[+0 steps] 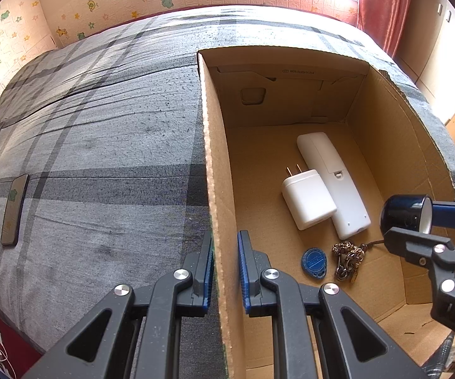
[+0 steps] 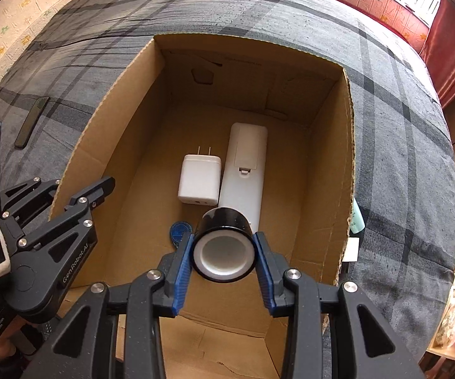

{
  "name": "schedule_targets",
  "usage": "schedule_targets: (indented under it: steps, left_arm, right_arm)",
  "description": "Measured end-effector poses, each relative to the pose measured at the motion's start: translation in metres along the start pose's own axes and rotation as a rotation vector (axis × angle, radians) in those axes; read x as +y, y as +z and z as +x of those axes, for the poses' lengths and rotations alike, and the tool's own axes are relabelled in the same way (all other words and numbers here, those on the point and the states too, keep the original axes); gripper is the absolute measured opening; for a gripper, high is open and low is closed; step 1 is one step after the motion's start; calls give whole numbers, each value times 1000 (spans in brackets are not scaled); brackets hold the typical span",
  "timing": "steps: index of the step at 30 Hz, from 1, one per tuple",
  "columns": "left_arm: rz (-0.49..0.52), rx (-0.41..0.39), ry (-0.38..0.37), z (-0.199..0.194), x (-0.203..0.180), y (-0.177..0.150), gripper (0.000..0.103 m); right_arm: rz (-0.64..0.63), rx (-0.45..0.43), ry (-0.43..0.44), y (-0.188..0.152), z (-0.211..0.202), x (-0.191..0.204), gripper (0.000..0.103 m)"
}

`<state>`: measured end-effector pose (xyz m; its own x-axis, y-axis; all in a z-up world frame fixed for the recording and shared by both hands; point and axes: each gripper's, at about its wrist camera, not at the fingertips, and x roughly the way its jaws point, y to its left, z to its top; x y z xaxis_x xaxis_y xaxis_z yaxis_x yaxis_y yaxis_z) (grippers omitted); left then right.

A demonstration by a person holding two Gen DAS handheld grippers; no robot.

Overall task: Organize rigid objects
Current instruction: 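Lift the black cap with the right gripper and carry it over the box, then lower the black cap into the box and open the right gripper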

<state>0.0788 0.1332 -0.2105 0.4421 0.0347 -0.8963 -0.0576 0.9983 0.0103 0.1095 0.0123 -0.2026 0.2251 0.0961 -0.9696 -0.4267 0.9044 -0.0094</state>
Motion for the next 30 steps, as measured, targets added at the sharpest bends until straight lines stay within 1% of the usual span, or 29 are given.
schedule_targets:
  steps: [12, 19, 25, 30]
  left_arm:
    - [0, 0, -1, 0, 0, 0, 15]
    - [3, -1, 3, 0, -1, 0, 15]
    - [2, -1, 2, -1, 0, -1, 15]
    - [3, -1, 3, -1, 0, -1, 15]
  right_arm:
    - [4, 92, 2, -8, 38, 7, 40]
    - [14, 99, 3, -10, 44, 7, 40]
    - [26, 99, 11, -6, 46, -1, 40]
    - [34, 94, 20, -11, 48, -2, 41]
